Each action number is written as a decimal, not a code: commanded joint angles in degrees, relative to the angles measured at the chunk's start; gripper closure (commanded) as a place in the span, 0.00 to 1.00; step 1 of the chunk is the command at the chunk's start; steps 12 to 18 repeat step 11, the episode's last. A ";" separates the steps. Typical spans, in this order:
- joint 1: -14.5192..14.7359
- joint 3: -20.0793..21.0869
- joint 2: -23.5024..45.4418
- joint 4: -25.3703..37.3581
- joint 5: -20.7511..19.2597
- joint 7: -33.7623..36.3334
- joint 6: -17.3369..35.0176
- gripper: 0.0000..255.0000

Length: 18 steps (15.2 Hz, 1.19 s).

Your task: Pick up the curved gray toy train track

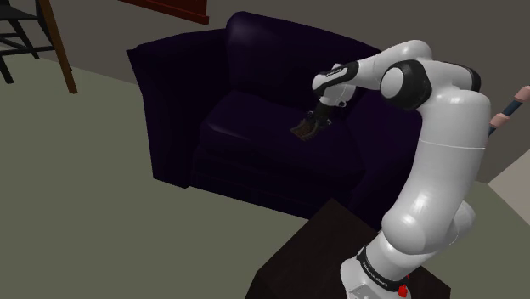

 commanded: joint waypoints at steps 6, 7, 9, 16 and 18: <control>0.28 -0.42 -2.25 2.24 -0.93 0.76 -4.37 1.00; 0.30 -0.48 -2.56 2.58 -1.06 0.85 -5.02 1.00; 0.35 -0.58 -3.15 3.31 -1.30 1.03 -6.31 1.00; 0.35 -0.59 -3.20 3.36 -1.32 1.04 -6.41 1.00; 0.35 -0.59 -3.20 3.36 -1.32 1.04 -6.41 1.00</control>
